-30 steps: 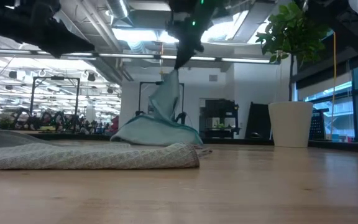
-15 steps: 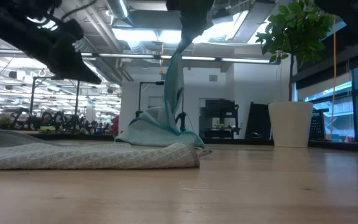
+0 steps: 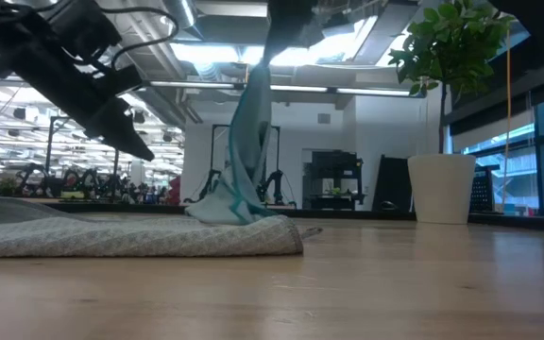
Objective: Roll microfiber towels into tight, uniform cylinder then place into a basket
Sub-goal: Fold the blue towel
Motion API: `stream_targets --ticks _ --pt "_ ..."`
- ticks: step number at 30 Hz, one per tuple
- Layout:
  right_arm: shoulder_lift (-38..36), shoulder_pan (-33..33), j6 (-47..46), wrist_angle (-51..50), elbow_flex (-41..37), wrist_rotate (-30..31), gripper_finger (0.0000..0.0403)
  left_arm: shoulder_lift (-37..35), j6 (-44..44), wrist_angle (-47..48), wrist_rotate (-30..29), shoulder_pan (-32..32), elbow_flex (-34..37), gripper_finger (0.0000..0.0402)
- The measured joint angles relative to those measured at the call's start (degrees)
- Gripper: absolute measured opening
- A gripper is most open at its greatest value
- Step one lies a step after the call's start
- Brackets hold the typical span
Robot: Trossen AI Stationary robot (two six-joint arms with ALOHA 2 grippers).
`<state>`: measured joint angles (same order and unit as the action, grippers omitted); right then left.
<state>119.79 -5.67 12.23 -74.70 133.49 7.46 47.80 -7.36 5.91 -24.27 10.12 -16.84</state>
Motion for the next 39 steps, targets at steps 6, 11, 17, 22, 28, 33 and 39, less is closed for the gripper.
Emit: stream_targets --ticks 6,11,17,22,28,33,39 --pt "0.0 0.0 -0.1 0.0 0.0 0.0 0.0002 2.6 4.4 -5.8 4.1 1.0 0.0 0.0058" --pt "0.0 -0.3 -0.1 0.3 0.0 0.0 0.0003 6.3 15.8 -13.7 4.3 1.2 0.0 0.007" --pt "0.0 -0.3 -0.1 0.3 0.0 0.0 0.0004 12.6 16.5 -20.1 4.3 6.2 0.0 0.0067" --pt "0.0 -0.3 -0.1 0.3 0.0 0.0 0.0004 17.7 16.5 -23.3 8.5 12.8 -1.2 0.007" --pt "0.0 -0.3 -0.2 0.3 0.0 0.0 0.0004 25.1 15.1 -19.9 16.2 20.0 -7.9 0.0064" --pt "0.0 -0.3 -0.2 0.3 0.0 0.0 0.0005 32.2 9.4 -12.4 19.0 24.7 -15.5 0.0067" --pt "0.0 -0.3 -0.2 0.3 0.0 0.0 0.0005 40.0 4.7 -5.2 22.5 28.5 -23.4 0.006"
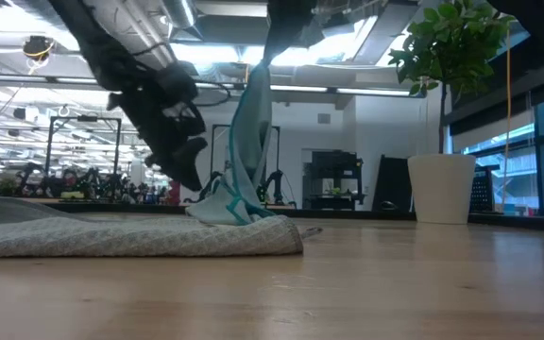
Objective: Roll microfiber towels into tight, uniform cylinder then place into a basket
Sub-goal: Fold the blue towel
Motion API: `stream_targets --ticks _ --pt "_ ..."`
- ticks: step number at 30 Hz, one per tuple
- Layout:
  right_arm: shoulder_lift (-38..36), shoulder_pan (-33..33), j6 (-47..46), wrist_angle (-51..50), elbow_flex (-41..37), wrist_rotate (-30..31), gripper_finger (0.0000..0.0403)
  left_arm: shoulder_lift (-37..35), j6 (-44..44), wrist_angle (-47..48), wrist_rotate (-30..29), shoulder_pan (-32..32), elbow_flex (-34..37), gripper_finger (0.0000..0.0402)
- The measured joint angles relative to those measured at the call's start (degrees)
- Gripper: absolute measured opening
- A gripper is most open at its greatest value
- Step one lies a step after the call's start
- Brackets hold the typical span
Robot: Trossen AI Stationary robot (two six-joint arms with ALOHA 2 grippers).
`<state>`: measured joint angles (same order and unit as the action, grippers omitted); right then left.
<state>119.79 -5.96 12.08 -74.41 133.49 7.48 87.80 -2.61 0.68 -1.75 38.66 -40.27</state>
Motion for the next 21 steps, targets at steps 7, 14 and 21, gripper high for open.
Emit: stream_targets --ticks 7,14,21 --pt "0.0 0.0 0.1 -0.1 0.0 0.0 0.0005 7.3 3.0 1.0 3.7 1.2 -4.5 0.0062" --pt "0.0 0.0 0.2 -0.1 0.0 0.0 0.0005 8.7 3.1 2.1 1.1 1.7 -5.6 0.0063" --pt "0.0 0.0 0.2 -0.1 0.0 0.0 0.0005 8.7 3.2 6.8 4.1 3.1 -5.6 0.0063"
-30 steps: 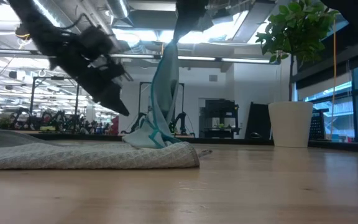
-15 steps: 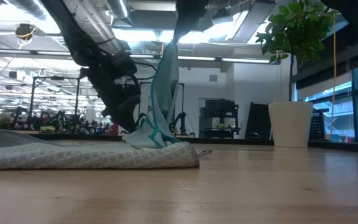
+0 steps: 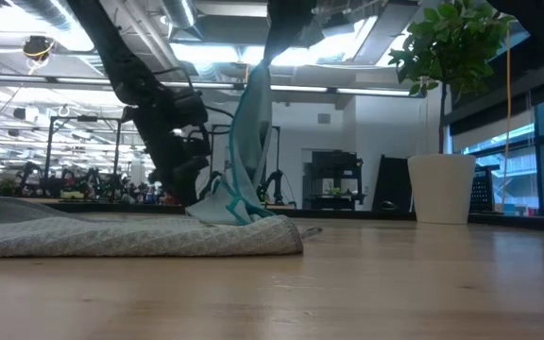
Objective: Roll microfiber towels into tight, uniform cylinder then place into a basket
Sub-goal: Fold the blue towel
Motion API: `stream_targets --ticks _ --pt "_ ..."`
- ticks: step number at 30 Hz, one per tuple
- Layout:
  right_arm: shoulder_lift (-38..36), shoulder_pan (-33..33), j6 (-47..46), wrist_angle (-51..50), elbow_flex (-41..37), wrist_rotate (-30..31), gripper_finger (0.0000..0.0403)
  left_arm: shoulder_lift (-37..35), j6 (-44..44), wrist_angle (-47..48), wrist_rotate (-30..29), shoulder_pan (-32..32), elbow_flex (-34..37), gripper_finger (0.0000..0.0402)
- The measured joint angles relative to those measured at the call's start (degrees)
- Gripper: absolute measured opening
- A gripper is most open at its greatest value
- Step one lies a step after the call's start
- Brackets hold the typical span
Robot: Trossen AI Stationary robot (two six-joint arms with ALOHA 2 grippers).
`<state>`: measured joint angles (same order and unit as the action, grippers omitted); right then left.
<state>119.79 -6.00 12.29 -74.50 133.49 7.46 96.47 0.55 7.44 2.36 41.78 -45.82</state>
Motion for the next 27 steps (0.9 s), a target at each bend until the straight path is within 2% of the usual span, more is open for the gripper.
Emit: stream_targets --ticks 20,27 --pt "0.0 0.0 0.0 0.0 0.0 0.0 0.0005 0.0 3.1 -2.3 0.1 0.0 0.0 0.005" --pt "0.0 0.0 -0.1 0.1 0.0 0.0 0.0005 4.1 3.1 -5.0 0.2 -0.2 -0.1 0.0049"
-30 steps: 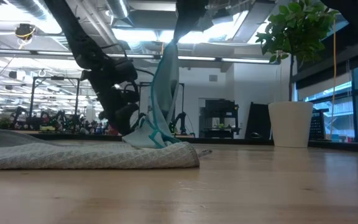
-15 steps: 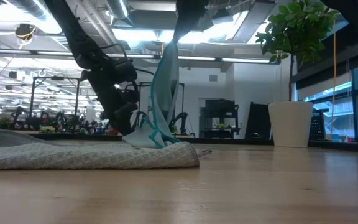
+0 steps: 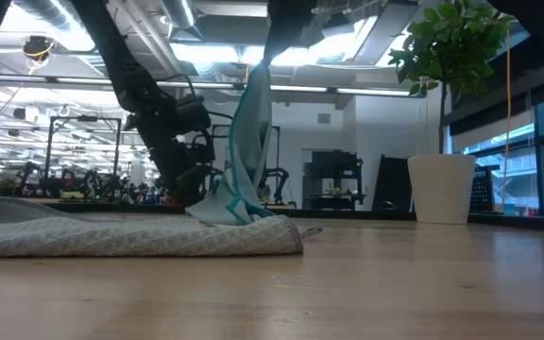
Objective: Roll microfiber towels into tight, uniform cylinder then place into a basket
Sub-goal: Fold the blue towel
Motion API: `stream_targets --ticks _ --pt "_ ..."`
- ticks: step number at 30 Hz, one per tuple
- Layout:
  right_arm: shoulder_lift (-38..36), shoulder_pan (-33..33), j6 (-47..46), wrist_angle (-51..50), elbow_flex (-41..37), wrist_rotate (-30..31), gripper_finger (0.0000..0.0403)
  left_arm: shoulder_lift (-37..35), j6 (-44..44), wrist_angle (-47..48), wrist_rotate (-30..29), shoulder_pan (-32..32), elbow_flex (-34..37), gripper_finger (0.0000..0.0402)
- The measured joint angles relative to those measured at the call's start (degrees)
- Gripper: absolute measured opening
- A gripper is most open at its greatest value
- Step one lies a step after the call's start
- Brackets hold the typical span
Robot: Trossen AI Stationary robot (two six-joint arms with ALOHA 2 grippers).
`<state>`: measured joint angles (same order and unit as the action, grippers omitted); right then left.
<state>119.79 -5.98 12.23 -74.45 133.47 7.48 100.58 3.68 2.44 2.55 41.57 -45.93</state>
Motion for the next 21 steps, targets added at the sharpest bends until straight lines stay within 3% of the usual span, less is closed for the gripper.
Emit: stream_targets --ticks 6,12,21 --pt "0.0 0.0 0.0 0.0 0.0 0.0 0.0005 1.4 1.0 -0.8 -0.2 0.0 -0.2 0.0044" --pt "0.0 0.0 -0.1 0.0 0.0 0.0 0.0005 1.7 1.2 -3.0 -0.4 0.1 0.0 0.0004" --pt "0.0 0.0 -0.1 -2.3 0.0 3.7 0.0005 -6.5 3.0 1.6 -3.4 0.3 0.1 0.0"
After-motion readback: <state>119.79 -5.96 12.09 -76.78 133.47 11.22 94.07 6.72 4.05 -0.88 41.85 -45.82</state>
